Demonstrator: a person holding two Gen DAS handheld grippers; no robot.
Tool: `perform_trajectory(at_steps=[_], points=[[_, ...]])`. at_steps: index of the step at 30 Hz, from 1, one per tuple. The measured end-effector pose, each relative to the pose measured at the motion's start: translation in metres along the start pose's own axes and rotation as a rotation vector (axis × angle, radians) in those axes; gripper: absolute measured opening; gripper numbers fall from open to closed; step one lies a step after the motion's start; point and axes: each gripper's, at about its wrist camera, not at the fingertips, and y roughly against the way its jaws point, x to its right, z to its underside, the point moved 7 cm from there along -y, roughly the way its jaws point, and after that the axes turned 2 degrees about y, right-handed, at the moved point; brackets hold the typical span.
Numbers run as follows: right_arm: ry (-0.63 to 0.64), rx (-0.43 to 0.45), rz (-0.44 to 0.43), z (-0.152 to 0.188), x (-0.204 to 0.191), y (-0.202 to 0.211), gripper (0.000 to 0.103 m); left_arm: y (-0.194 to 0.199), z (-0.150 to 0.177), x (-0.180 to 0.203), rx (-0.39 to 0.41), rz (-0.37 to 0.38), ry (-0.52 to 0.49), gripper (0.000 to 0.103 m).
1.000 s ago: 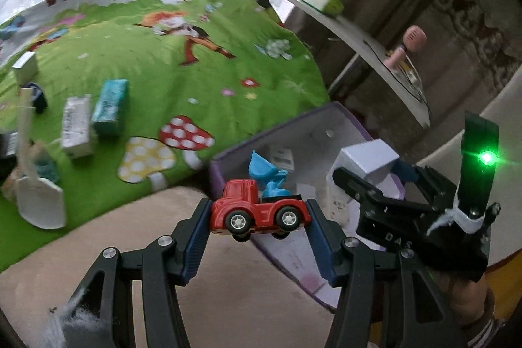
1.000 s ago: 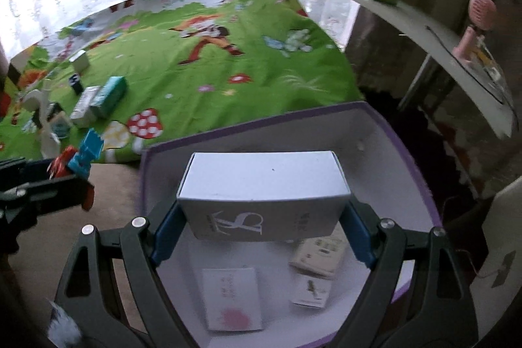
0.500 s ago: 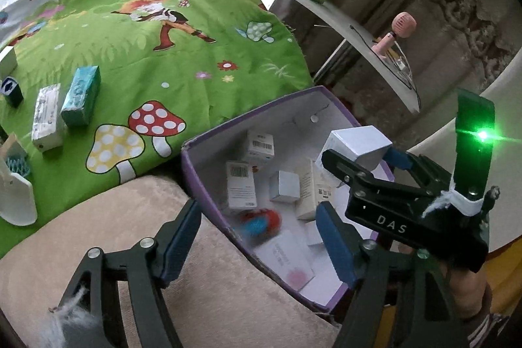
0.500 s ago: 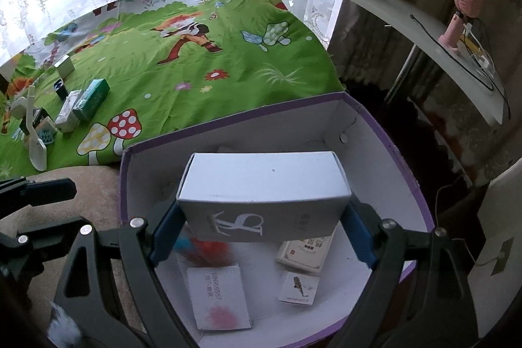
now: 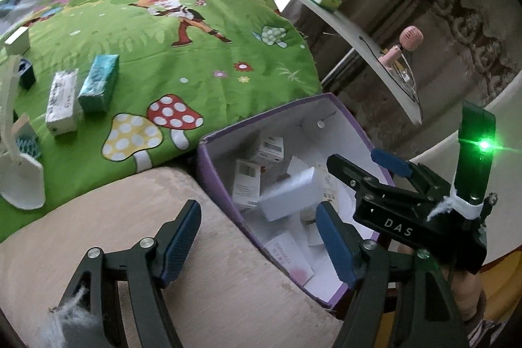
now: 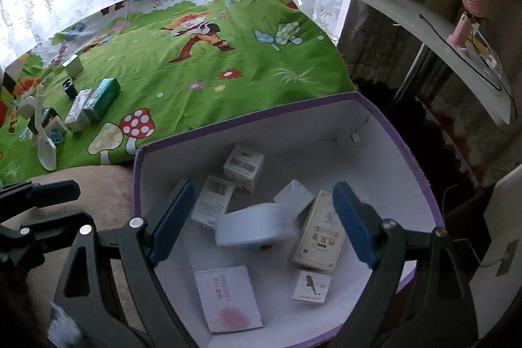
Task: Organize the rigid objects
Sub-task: 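Move both grippers back from the storage box toward the pile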
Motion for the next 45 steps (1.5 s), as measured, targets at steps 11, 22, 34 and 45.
perform_trajectory(at_steps=[11,22,34,45], points=[[0.034,-0.015,-0.065,0.004,-0.027,-0.002,0.088,0.029,0.007,-0.034,0.059,0.006,0.094,0.074],[0.102,-0.045,-0.165,0.012,-0.080,-0.006,0.089,0.080,0.015,-0.100,0.189,-0.026,0.251,0.074],[0.155,-0.065,-0.221,0.009,-0.119,-0.015,0.089,0.107,-0.006,-0.158,0.270,-0.163,0.259,0.052],[0.183,-0.069,-0.235,-0.004,-0.139,-0.026,0.089,0.080,-0.050,-0.167,0.218,-0.347,0.080,0.041]])
